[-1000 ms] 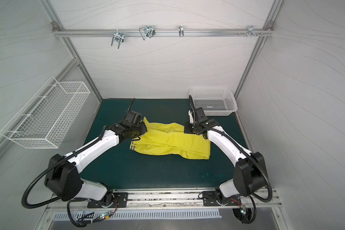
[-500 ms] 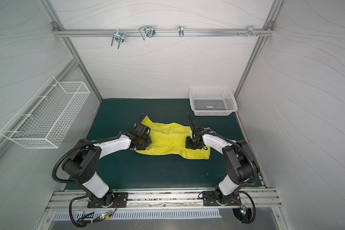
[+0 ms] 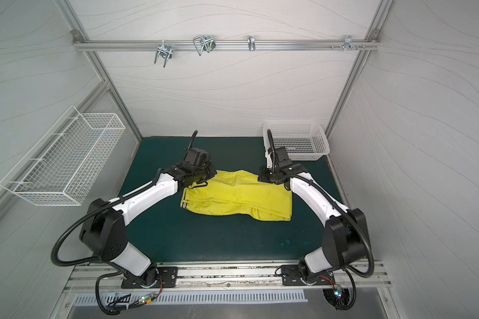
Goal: Roll up the long pants
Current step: Fold the long pant at the center of the board.
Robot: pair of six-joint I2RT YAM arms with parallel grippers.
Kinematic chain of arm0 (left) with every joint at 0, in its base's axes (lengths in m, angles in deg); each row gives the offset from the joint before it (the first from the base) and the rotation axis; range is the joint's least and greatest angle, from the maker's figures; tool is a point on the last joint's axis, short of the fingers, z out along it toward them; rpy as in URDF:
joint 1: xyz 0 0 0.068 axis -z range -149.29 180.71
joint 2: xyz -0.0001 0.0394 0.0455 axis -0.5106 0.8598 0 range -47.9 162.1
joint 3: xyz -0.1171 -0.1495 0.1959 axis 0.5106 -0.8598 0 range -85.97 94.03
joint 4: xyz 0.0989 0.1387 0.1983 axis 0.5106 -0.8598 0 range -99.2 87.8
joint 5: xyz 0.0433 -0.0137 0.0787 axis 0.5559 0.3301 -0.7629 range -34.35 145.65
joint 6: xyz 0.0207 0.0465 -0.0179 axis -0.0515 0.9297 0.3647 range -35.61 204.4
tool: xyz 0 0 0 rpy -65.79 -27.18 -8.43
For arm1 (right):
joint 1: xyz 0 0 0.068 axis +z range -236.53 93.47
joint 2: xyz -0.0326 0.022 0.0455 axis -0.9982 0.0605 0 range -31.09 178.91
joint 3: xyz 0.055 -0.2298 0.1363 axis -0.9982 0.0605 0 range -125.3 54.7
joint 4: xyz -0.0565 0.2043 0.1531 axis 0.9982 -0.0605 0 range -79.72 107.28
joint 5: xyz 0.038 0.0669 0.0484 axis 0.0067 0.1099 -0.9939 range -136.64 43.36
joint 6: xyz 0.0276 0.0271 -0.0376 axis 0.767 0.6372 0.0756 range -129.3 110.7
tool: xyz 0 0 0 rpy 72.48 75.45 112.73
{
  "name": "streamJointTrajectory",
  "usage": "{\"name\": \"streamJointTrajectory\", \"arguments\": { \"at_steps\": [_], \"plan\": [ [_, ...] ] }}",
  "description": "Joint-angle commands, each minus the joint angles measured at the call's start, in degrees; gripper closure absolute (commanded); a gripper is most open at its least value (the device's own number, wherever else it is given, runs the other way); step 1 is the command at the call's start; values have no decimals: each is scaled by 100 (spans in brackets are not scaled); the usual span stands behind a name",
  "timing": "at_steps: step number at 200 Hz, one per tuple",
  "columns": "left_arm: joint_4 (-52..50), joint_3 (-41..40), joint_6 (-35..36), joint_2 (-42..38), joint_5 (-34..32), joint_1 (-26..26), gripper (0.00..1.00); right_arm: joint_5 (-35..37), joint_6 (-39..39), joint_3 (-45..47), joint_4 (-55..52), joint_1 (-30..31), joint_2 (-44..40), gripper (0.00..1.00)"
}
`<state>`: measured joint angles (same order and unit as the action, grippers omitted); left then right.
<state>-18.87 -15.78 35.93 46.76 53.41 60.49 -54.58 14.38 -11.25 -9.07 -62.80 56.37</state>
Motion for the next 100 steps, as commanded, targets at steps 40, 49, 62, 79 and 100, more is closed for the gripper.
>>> {"name": "streamJointTrajectory", "arguments": {
  "at_steps": [40, 49, 62, 79, 100],
  "plan": [
    [416, -1200, -412, 636, 226, -274, 100, -515, 251, 1068, 356, -199, 746, 100],
    [419, -1362, -422, 647, 224, -329, 100, -564, 363, 1201, 404, -231, 747, 100],
    [320, -1421, -353, 736, 227, -385, 100, -826, 497, 1380, 593, -328, 701, 100],
    [261, -1371, -244, 865, 221, -403, 100, -858, 533, 1435, 615, -386, 616, 100],
    [157, -1191, -136, 902, 224, -403, 100, -503, 343, 1301, 244, -376, 171, 100]
  ]
}}
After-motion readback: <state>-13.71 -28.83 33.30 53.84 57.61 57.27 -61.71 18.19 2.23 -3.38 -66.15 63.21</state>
